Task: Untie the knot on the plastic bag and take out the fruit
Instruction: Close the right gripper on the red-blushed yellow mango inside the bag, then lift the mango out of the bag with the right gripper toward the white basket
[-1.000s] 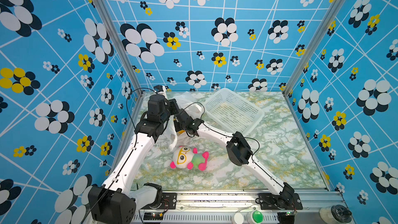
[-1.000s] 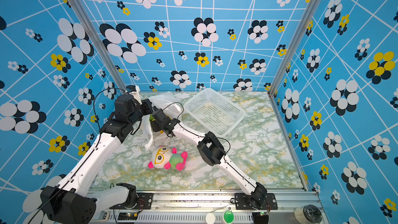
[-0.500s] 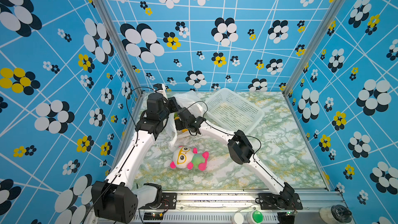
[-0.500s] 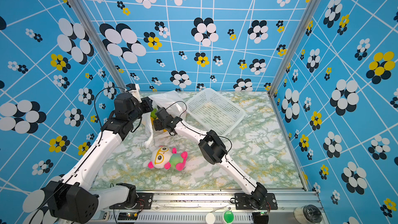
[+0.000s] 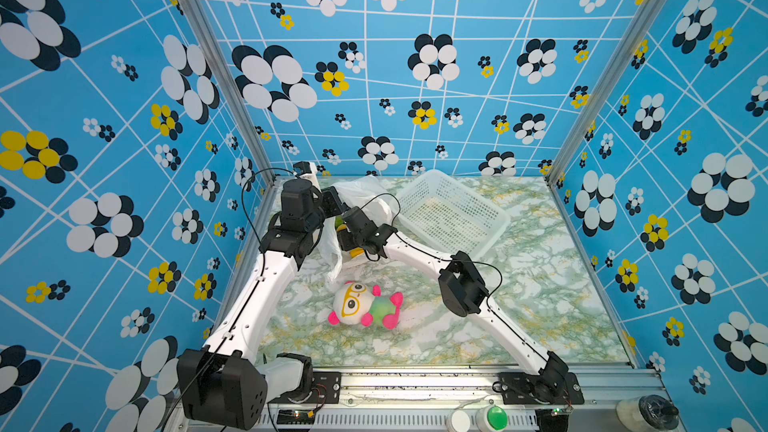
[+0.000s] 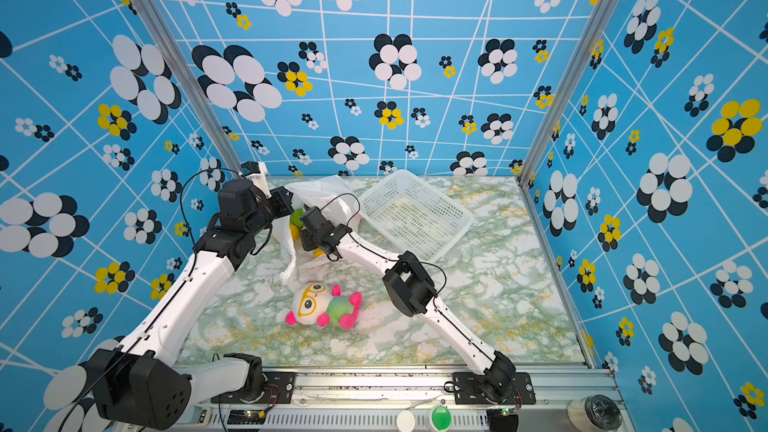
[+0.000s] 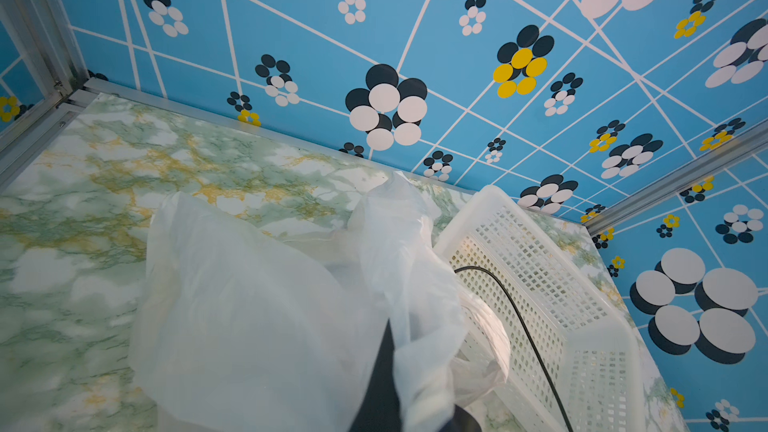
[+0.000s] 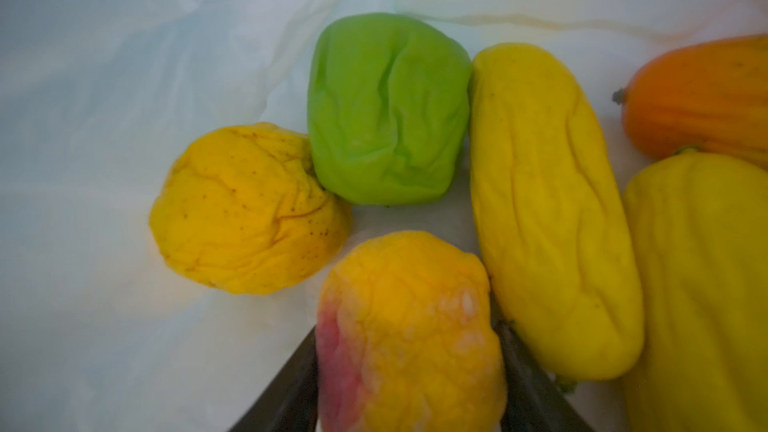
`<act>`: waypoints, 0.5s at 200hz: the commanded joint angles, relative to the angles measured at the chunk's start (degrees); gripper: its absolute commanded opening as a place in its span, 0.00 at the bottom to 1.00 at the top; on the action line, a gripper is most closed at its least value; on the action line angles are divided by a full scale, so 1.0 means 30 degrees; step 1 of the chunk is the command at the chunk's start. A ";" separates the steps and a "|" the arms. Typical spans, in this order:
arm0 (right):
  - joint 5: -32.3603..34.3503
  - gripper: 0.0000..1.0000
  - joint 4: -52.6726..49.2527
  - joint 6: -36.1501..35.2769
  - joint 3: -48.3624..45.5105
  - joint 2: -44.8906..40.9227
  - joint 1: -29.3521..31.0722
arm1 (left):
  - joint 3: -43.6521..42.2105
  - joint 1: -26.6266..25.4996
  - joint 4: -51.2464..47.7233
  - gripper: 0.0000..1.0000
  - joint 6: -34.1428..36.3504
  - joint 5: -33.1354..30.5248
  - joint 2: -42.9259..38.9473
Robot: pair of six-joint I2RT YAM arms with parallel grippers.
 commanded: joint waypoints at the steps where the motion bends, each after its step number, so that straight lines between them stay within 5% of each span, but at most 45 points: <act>1: -0.0736 0.51 -0.0101 -0.0641 -0.2688 -0.1492 -0.0036 | -0.0248 0.0427 0.0631 0.00 -0.0423 -0.0220 0.0406; 100: -0.0495 0.45 0.7807 -0.2202 -1.6773 -1.2554 0.0337 | -0.0439 0.0675 0.0532 0.00 -0.0420 -0.0283 0.0196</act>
